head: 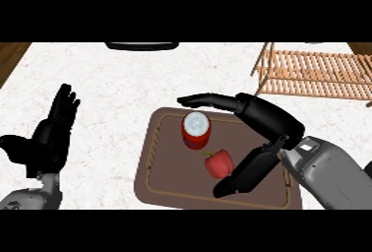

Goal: Pick the bell pepper from the tray and place it in the tiered shelf

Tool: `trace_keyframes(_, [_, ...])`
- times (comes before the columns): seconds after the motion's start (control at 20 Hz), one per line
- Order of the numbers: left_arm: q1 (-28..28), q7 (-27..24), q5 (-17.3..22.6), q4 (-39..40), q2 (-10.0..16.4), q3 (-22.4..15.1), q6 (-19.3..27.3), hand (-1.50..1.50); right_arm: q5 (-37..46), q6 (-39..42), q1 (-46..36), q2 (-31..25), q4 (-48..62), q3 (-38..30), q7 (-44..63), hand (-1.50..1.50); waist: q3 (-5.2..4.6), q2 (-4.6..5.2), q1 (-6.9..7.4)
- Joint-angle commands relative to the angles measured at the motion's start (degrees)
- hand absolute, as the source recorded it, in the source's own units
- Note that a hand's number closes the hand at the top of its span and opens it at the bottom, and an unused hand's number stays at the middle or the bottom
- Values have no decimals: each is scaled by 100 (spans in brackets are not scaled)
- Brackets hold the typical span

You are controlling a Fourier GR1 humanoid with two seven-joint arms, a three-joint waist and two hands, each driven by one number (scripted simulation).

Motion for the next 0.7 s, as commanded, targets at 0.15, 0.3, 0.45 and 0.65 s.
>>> trace_keyframes(0.15, [134,15,-99,-61,-125,-87,84,0,426,1255,-701,-1134,-998,487,990,-150,-11,-38,-96])
trace_keyframes(0.3, [10,67,-6,-42,52,158,23,0,867,1423,-1267,-1344,-1522,751,1676,-150,-20,-64,-119])
trace_keyframes(0.45, [161,39,-43,-173,-27,28,10,0,1759,1464,-1728,-1387,-1752,1118,2137,-150,-20,-64,-50])
trace_keyframes(0.65, [199,67,145,-159,118,256,-167,0,2650,1327,-1686,-1094,-2407,1866,3208,-150,-14,-57,-80])
